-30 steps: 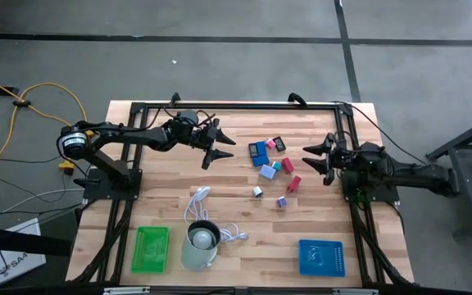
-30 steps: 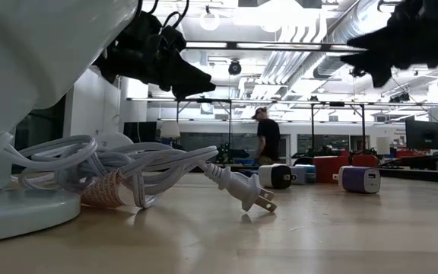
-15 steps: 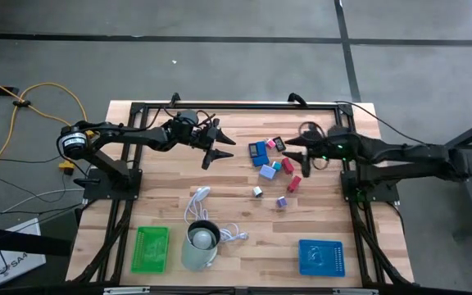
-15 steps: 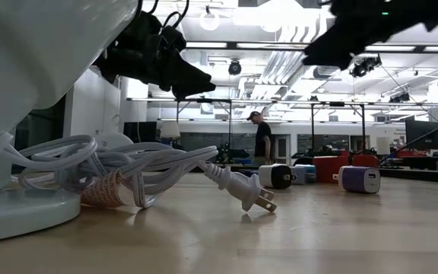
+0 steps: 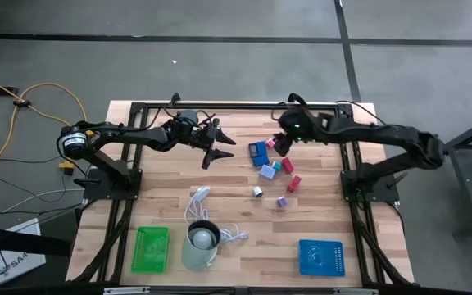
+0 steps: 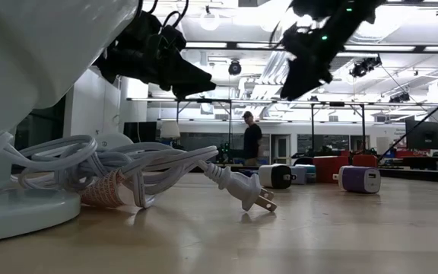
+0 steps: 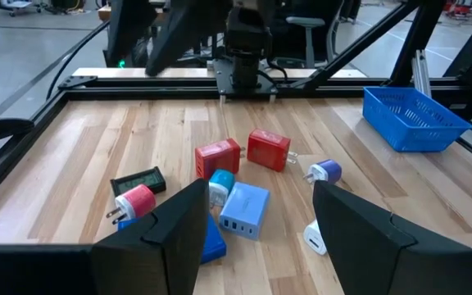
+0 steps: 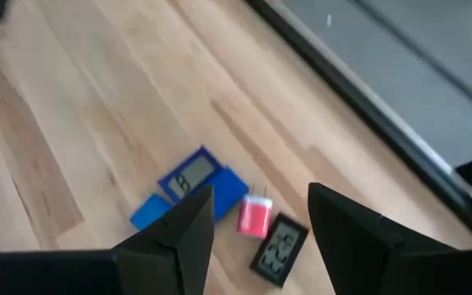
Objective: Pick & Place Office items
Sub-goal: Put the black digital timer into the green basket
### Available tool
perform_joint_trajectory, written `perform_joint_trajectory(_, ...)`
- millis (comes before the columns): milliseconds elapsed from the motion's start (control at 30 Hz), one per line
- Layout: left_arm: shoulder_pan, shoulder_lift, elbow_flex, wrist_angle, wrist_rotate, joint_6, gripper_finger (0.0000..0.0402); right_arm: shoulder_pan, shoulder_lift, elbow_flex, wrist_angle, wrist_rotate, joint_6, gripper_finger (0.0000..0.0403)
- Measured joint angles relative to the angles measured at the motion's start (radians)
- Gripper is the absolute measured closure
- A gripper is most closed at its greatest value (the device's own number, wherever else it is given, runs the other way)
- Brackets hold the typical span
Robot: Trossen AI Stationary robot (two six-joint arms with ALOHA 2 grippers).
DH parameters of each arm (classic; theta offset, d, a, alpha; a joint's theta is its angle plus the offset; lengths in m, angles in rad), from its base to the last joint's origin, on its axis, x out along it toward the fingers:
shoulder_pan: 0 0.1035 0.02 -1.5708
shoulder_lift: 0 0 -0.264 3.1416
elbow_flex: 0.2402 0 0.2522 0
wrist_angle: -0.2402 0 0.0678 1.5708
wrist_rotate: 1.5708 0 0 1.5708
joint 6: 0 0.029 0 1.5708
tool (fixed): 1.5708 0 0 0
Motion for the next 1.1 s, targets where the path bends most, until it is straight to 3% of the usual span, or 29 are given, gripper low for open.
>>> perform_joint_trajectory(300, 0.000, 0.000, 0.000, 0.006, 0.000, 0.000, 0.0189, 0.000, 0.271, 0.276, -0.341, 0.031, 0.151, 0.0219)
perform_joint_trajectory(567, 0.000, 0.000, 0.000, 0.007, 0.000, 0.000, 0.0189, -0.016, 0.357, 0.281, -0.364, 0.025, 0.284, 0.0219)
perform_joint_trajectory(833, 0.000, 0.000, 0.000, 0.007, 0.000, 0.000, 0.0189, -0.003, 0.359, 0.280, -0.444, 0.040, 0.442, 0.0219)
perform_joint_trajectory(1100, 0.000, 0.000, 0.000, 0.007, 0.000, 0.000, 0.0189, 0.019, 0.359, 0.204, -0.394, 0.047, 0.514, 0.0219)
